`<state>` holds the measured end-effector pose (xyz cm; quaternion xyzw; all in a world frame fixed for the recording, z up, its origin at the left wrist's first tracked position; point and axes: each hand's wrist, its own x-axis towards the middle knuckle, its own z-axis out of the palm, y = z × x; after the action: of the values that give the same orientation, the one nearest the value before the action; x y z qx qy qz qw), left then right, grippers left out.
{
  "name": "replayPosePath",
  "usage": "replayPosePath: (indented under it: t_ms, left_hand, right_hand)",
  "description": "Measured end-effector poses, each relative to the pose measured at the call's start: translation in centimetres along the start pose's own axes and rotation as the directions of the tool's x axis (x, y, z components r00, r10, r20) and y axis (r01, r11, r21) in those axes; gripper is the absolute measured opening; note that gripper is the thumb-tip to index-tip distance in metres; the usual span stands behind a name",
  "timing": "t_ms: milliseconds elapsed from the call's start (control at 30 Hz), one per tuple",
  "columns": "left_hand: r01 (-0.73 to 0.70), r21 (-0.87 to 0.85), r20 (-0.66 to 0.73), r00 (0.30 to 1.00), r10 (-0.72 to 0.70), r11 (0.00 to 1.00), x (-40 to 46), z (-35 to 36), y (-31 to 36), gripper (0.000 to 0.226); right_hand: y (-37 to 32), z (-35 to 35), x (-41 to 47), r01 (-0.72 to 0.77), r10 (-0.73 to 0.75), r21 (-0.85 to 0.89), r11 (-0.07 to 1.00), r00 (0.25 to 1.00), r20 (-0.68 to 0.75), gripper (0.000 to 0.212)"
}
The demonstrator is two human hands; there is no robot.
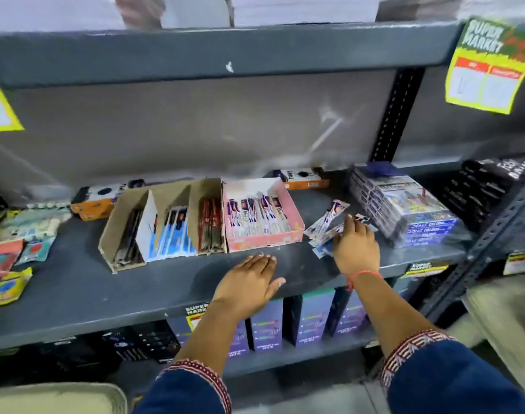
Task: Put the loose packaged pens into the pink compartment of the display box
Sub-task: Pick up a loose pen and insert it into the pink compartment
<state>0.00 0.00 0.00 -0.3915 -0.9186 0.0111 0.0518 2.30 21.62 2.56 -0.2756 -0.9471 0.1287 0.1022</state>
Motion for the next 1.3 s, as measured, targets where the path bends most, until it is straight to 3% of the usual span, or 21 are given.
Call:
replayPosePath:
  t_ms: [133,567,633,700,833,933,1033,1133,1300]
  left_hand:
    - [0.048,-0.114,-0.017,0.999,-0.05,0.992,1.2,1.8,-0.1,0.058]
    - [0.098,-0.152,-0.063,0.992,-0.109,0.983,1.3,3.1,0.3,0.062]
    - [0.103,-0.148,-0.053,0.992,-0.112,0.984,1.4,2.8,0.4,0.062]
    - [0.099,-0.128,-0.066,0.992,-0.108,0.987,1.3,2.1,0.5,0.061]
    - [0.115,-0.044,-0.157,0.98,-0.12,0.992,1.3,1.5,0.9,0.057]
    - [0.104,-0.041,-0.181,0.977,-0.11,0.994,1.3,1.9,0.9,0.056]
    - [0.108,-0.047,-0.147,0.983,-0.114,0.993,1.2,1.5,0.8,0.055]
    - [0.101,-0.111,-0.056,0.993,-0.107,0.989,1.2,1.4,0.9,0.059]
    - [0.116,-0.137,-0.002,0.993,-0.117,0.984,1.4,2.8,0.4,0.061]
  right_hand:
    - [0.5,-0.1,3.3,-0.177,0.159,0.109,0.978,0.974,0.161,0.044]
    - [0.5,0.5,9.8,-0.202,0.13,0.187,0.961,0.933,0.335,0.048]
    - [0.7,0.7,10.0,-0.277,0.208,0.185,0.943,0.923,0.323,0.055]
    - [0.9,0.7,10.1,-0.365,0.278,0.222,0.904,0.897,0.344,0.066]
    - [1.4,0.7,10.8,-0.418,0.244,0.353,0.837,0.863,0.443,0.077]
    - [2.0,0.8,11.2,-0.461,0.239,0.412,0.786,0.841,0.485,0.057]
    - [2.5,0.9,11.2,-0.49,0.239,0.456,0.743,0.831,0.503,0.012]
    - [3.0,0.5,10.9,-0.543,0.218,0.568,0.618,0.813,0.54,0.03]
    - [3.0,-1.3,9.3,-0.477,0.172,0.787,0.391,0.878,0.446,0.021]
